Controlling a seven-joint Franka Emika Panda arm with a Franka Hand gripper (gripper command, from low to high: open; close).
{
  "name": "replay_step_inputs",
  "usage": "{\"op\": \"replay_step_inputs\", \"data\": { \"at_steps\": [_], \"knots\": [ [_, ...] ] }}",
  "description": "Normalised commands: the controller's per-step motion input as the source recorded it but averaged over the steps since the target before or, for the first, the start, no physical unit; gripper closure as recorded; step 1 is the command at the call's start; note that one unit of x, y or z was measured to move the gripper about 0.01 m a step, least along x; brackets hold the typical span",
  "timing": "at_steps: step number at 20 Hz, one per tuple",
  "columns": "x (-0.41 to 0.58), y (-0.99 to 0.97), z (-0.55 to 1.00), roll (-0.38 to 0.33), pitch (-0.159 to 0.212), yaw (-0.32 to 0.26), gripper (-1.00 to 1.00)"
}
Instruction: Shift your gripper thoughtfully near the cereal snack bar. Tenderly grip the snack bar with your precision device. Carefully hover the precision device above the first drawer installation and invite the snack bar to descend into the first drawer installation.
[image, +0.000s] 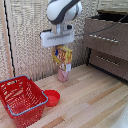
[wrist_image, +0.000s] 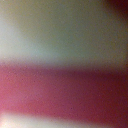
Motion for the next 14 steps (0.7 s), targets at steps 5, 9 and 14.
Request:
{"op": "replay_step_inputs", "data": {
  "at_steps": [5, 9, 14],
  "knots": [
    [0.297, -0.11, 1.0, -0.059, 0.03, 0.001, 1.0],
    [0.33, -0.16, 1.0, -0.052, 0.029, 0.0, 1.0],
    [0.174, -0.29, 1.0, -0.055, 0.016, 0.0, 1.0]
  ]
}}
